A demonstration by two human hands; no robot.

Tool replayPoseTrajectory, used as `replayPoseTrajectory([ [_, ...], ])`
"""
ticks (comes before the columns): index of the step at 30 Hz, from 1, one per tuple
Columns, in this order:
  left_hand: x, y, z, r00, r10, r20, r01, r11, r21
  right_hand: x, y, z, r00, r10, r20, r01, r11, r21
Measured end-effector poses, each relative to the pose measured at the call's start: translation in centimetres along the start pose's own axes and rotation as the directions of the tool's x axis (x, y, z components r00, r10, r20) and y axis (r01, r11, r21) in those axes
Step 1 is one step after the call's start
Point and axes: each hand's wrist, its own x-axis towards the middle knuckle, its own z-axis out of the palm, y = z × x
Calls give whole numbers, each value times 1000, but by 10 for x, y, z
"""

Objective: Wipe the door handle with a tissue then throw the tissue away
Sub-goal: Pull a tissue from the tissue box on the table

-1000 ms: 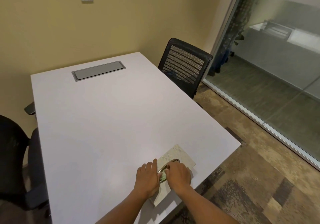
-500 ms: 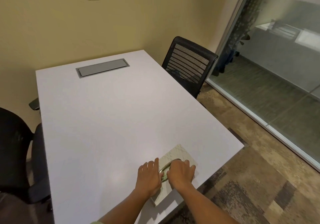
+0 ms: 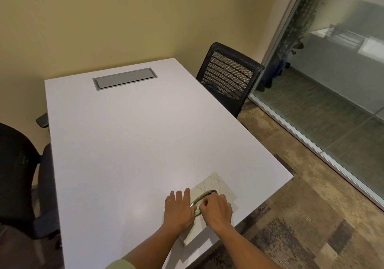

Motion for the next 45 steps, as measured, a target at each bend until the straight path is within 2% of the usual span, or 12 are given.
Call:
replayPoseTrajectory([
  [5,0,1,-1,1000,-3,1,3,1000,-2,-2,2,-4,995,-54,87,53,998,19],
  [10,-2,4,-3,1000,-13,-8,13,1000,-3,-4,8,-4,990,-83,115,78,996,48],
  [17,-3,7,-6,999,-36,7,36,999,-14,-6,13,-19,989,-63,134,7,924,382],
  [25,1,7,-4,998,-56,30,58,997,-49,-15,23,-51,987,-49,151,-20,903,429],
  [29,1,5,-2,999,-41,18,42,998,-36,-23,28,-64,990,-65,126,-1,886,465],
  [38,0,6,-4,999,-35,6,35,999,-16,-36,31,-101,997,-77,11,51,753,656],
  [45,2,7,-14,993,-43,109,46,999,-23,-38,29,-131,990,-141,-17,105,640,761],
])
